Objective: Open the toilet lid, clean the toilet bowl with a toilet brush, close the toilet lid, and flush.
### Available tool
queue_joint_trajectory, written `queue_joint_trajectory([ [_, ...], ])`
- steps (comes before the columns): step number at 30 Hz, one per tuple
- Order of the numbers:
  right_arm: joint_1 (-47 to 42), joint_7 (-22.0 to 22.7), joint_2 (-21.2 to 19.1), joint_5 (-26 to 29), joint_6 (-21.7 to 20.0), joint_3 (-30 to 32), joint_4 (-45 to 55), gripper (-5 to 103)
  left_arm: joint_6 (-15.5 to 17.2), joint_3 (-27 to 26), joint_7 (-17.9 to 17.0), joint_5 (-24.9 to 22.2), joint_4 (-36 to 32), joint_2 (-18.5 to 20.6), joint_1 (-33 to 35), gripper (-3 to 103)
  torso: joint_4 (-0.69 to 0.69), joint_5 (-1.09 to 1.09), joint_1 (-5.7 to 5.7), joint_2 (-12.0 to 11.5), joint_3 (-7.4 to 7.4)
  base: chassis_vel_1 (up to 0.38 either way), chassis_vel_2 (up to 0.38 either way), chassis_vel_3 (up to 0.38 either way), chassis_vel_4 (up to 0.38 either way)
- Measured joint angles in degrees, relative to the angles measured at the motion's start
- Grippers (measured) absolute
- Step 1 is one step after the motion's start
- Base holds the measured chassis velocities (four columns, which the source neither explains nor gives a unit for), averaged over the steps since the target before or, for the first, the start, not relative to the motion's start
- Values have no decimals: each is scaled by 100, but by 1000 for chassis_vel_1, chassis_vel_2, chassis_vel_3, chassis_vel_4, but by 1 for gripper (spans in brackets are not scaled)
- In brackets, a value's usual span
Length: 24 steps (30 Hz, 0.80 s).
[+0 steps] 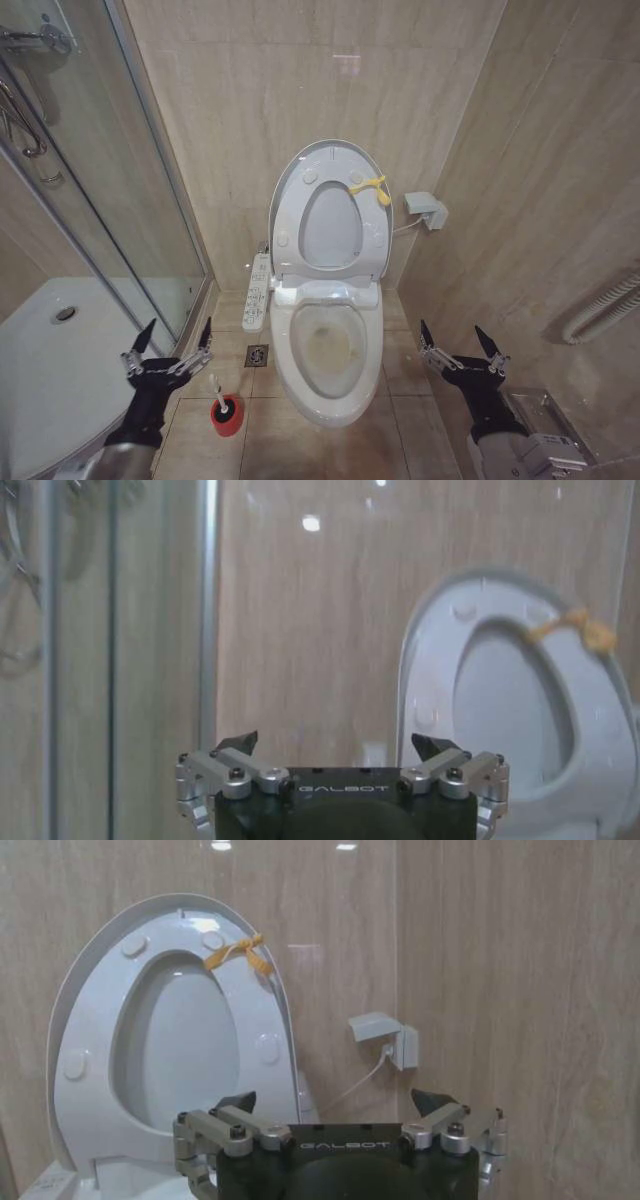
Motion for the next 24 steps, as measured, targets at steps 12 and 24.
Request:
queue_joint_trajectory([
  [12,1,-1,0,0,0,0,0,100,1575,52,790,459,568,-80,-1311,100,-2,-3,2,-1,1,0,0,0,0],
  [24,1,0,0,0,0,1,0,100,616,-355,1669,1005,830,1,-1261,100,0,0,0,0,0,0,0,0,0],
])
